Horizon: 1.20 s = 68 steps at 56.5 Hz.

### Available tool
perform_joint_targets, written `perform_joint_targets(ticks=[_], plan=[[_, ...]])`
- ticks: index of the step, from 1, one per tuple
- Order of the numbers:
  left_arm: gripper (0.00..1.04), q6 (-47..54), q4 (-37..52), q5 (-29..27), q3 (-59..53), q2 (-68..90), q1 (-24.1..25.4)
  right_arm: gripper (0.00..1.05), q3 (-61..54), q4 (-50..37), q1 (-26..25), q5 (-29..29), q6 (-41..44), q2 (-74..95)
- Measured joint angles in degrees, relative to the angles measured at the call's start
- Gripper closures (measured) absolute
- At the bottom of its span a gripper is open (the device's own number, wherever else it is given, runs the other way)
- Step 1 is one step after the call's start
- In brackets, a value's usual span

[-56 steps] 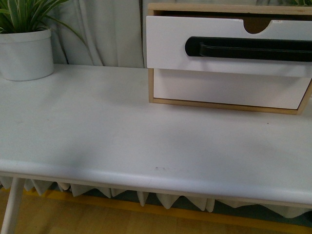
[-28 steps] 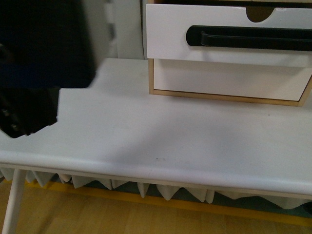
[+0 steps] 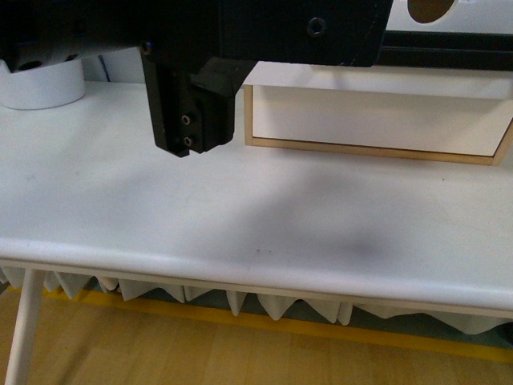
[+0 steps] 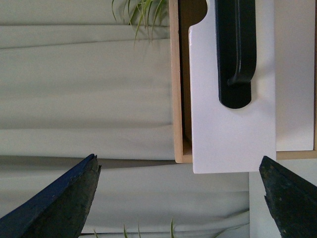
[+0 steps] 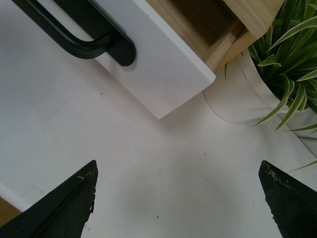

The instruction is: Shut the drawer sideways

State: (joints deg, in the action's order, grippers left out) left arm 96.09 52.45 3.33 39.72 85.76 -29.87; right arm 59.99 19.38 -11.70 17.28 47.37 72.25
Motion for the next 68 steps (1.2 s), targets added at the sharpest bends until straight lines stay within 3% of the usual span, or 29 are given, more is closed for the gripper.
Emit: perform_joint_targets(ticks=[44, 68], plan=[[0.06, 0.31, -3.85, 1.73, 17.77, 14.12, 1.25, 0.09, 11.15, 0.52, 3.52, -1.86, 1.44, 11.78], [0.06, 0.28, -4.46, 2.05, 27.23, 22.12, 2.25, 0.09, 15.32, -6.58, 6.38, -6.16, -0.72, 19.30]])
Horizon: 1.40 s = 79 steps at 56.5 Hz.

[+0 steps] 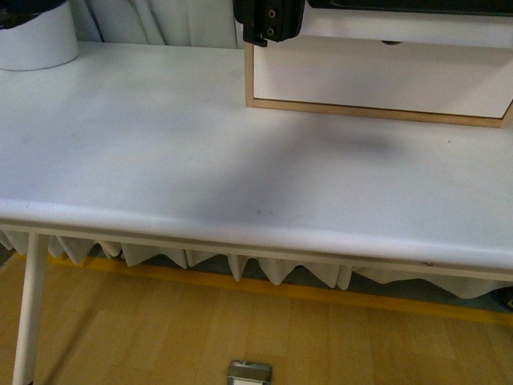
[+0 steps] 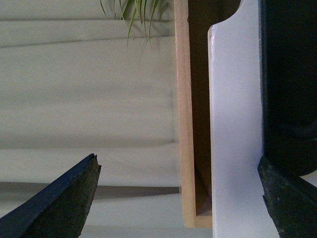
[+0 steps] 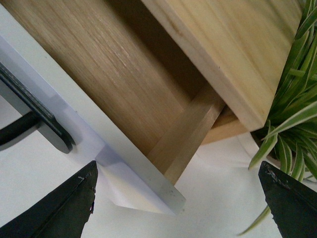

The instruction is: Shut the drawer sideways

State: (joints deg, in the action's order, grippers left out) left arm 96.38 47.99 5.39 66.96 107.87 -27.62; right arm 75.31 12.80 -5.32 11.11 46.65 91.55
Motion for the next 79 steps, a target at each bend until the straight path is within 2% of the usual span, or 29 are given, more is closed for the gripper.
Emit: perform_joint_targets(ticks=[27, 46, 59, 69, 79], plan=[[0.06, -0.22, -0.52, -3.19, 12.66, 10.01, 0.81, 0.09, 4.44, -13.18, 2.01, -6.40, -6.10, 9.73], [0.06, -1.05, 0.31, -4.79, 12.87, 10.80, 0.74, 0.09, 2.69, -15.52, 1.75, -6.01, -8.61, 9.29], [0.06, -6.86, 5.14, -7.50, 0.17, -0.37, -0.22, 0.09, -9.49, -18.12, -0.79, -2.08, -13.18, -3.78], [0.06, -15.52, 11.52, -14.58, -16.87, -15.02, -0.90, 0.09, -24.59, -20.92, -2.82, -0.66, -16.87, -20.65], [0.06, -30.86, 7.93, -24.72, -35.15, -32.11, 1.99, 0.09, -37.09, -20.20, -3.21, -1.46, -20.13, -35.63]])
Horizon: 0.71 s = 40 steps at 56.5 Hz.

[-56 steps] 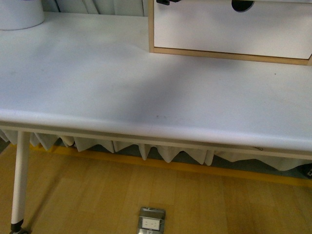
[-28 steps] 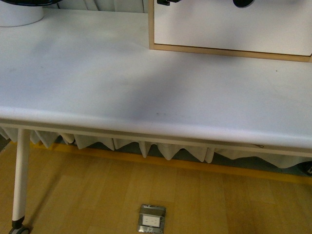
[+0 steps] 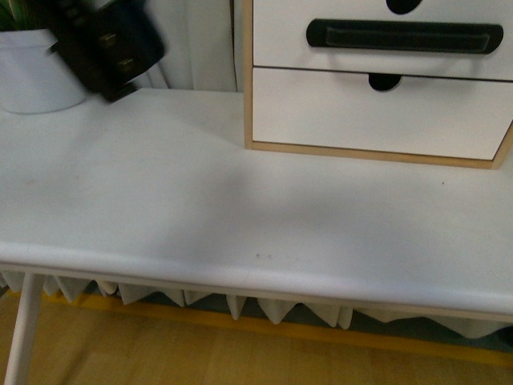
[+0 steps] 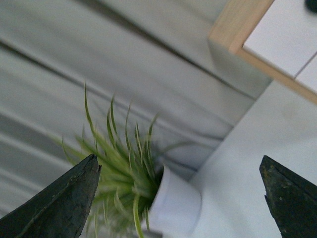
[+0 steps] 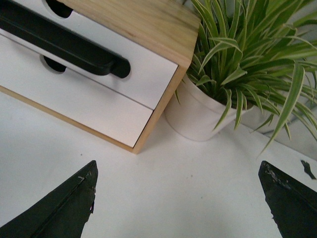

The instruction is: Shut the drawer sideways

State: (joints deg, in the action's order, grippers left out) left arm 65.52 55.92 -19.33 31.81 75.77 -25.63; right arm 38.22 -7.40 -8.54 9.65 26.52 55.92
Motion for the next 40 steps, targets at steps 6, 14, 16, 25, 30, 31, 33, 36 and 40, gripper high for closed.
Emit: perform_joint_targets(ticks=[6, 14, 16, 25, 30, 31, 33, 36, 40], plan=[[0.06, -14.56, -12.31, -5.95, -10.10, -16.13, 1.51, 0.09, -8.44, 2.47, 1.07, -3.10, -4.22, -12.74], [0.06, -29.31, -27.41, -11.39, -18.34, -34.05, 0.39, 0.09, -15.58, 8.50, 1.88, -6.58, -9.99, -25.79], [0.06, -32.96, -32.92, -12.79, -19.76, -38.93, 0.39, 0.09, -16.94, 10.60, 1.77, -6.58, -11.87, -29.03], [0.06, -41.81, -50.99, -14.84, -21.92, -51.52, 1.68, 0.09, -20.13, 16.85, -1.77, -5.05, -20.48, -41.83], [0.06, -43.30, -51.54, -14.64, -21.97, -51.91, 1.75, 0.09, -20.15, 16.90, -2.03, -4.81, -22.38, -42.58], [0.06, -43.45, -51.54, -14.60, -21.97, -51.91, 1.75, 0.09, -20.15, 16.90, -2.03, -4.81, -22.51, -42.58], [0.06, -43.74, -51.54, -14.56, -21.97, -51.93, 1.75, 0.09, -20.17, 16.90, -2.03, -4.83, -22.97, -42.51], [0.06, -43.87, -51.56, -14.58, -21.97, -51.93, 1.75, 0.09, -20.22, 16.90, -2.05, -4.87, -23.34, -42.42], [0.12, -47.71, -48.15, -9.46, -23.21, -53.18, 3.19, 0.17, -21.84, 13.25, -2.82, -0.52, -24.61, -43.54]])
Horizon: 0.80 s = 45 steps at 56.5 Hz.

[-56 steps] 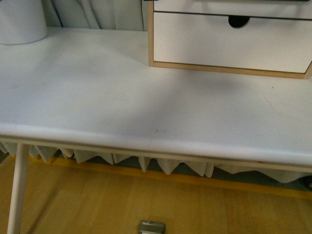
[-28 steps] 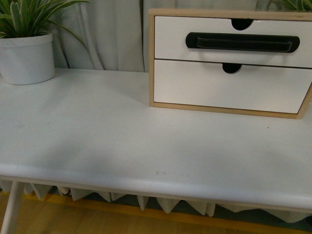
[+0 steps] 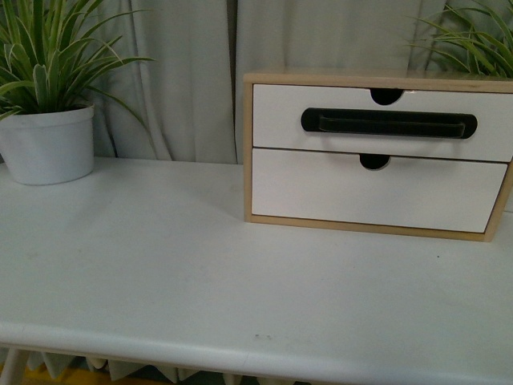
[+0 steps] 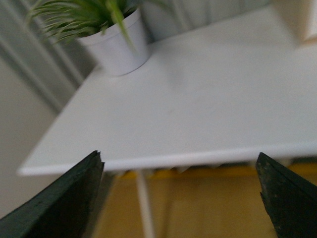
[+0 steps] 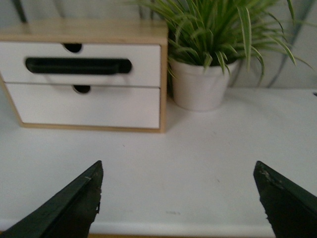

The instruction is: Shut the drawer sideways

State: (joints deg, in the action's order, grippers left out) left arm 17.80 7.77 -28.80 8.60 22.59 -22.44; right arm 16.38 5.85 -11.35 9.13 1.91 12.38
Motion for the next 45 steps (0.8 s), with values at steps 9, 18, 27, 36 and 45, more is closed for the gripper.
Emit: perform_joint_targets(ticks=[9, 18, 27, 36, 45], plan=[[0.53, -15.21, 3.80, 15.96, -4.28, -6.78, 9.09, 0.58, -6.16, -3.45, 8.66, -8.13, -1.05, -4.26], [0.80, -16.79, 2.14, 19.58, -5.49, -9.53, 12.70, 0.85, -8.57, -4.17, 11.04, -8.79, -1.16, -5.99], [1.01, -17.35, -2.27, 27.56, -6.03, -13.99, 19.30, 1.04, -10.54, -4.68, 11.10, -8.87, -1.22, -7.41], [1.01, -17.70, -7.65, 28.65, -7.98, -21.99, 22.16, 1.04, -11.85, -4.96, 11.13, -9.05, -1.29, -8.33], [1.01, -17.70, -7.74, 28.61, -7.98, -22.34, 22.23, 1.04, -12.74, -5.16, 11.13, -9.03, -1.29, -9.25]])
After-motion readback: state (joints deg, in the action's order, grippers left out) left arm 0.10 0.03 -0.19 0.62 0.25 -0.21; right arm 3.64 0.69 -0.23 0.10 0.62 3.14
